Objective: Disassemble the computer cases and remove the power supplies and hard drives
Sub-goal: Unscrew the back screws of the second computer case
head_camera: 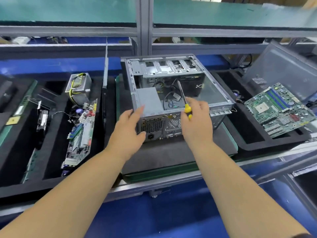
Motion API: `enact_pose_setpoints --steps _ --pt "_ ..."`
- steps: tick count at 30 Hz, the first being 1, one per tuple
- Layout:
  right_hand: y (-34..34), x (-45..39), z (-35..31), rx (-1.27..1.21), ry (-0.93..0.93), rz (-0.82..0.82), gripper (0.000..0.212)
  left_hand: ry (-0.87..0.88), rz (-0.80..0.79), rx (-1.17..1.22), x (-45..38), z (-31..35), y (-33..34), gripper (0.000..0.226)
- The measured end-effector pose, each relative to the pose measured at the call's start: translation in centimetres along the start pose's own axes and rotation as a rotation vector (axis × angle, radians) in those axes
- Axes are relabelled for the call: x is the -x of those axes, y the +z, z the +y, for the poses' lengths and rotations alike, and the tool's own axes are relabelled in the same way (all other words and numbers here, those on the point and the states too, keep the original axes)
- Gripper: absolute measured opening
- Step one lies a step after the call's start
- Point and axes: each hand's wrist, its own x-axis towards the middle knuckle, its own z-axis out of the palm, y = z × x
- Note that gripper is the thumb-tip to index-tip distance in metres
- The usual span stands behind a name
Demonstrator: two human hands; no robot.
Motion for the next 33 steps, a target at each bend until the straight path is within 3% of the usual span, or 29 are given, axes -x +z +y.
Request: enact_pose_setpoints --steps 3,10,21,33 --pt "-0.2 -2.4 0.7 0.186 0.007 -0.212 0.013 -0.100 -0.065 -0.035 0.0 0.7 0.2 0.081" --pt "-1.3 -3.5 2.2 0.185 -0.035 -0.367 0.020 -0.194 0.017 0.103 0.6 1.1 1.1 0.091" --pt "-4.7 -0.4 3.5 0.164 -0.078 -0.415 0.027 -0.222 0.043 0.093 6.8 3.8 2.6 0.096" --pt "-7.8 5.8 2.7 0.189 -0.004 -0.360 0.025 -0.152 -0.067 -0.005 11.2 4.4 1.9 0.091"
